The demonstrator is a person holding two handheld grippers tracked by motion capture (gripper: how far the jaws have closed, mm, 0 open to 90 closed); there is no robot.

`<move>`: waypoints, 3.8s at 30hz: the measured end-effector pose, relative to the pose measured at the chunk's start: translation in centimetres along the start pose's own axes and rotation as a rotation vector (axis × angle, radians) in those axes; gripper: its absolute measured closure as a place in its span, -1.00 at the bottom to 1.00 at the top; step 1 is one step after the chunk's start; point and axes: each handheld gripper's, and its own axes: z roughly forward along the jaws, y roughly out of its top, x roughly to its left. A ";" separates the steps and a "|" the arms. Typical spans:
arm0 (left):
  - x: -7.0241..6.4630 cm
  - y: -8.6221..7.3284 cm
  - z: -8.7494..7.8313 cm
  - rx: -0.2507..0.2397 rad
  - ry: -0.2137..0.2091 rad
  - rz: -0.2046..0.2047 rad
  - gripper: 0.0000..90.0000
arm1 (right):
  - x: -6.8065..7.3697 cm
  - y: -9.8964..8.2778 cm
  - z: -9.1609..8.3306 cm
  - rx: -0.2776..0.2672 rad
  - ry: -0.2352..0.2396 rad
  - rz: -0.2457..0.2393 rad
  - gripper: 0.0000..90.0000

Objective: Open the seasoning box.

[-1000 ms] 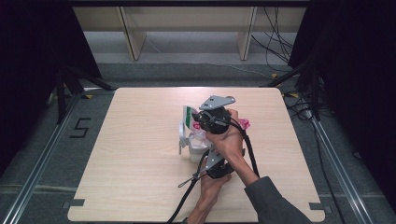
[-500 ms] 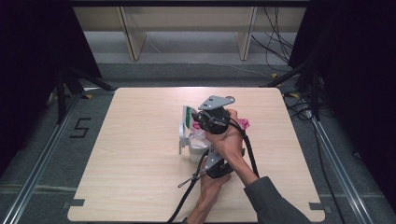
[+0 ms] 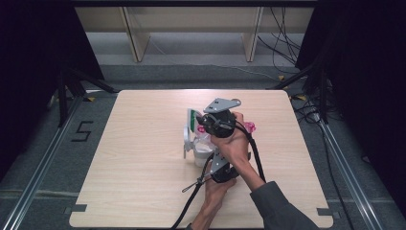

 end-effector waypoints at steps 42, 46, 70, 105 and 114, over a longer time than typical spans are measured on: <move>0.0 -0.1 0.1 -0.014 -0.009 -0.006 0.63 | -0.1 0.0 -0.1 0.004 -0.003 0.023 1.00; -0.1 -0.1 0.2 -0.015 -0.015 -0.009 0.62 | 0.0 -0.1 0.2 0.033 -0.004 0.012 1.00; -0.2 -0.1 0.2 -0.044 -0.019 0.005 0.63 | 0.2 0.4 0.0 0.006 -0.025 -0.016 1.00; -0.1 -0.1 0.1 -0.025 -0.011 0.013 0.63 | -0.1 0.3 -0.4 -0.019 -0.004 0.037 1.00; -0.5 -0.1 0.1 -0.049 0.003 -0.011 0.63 | -0.8 0.2 -1.9 -0.070 0.010 0.049 1.00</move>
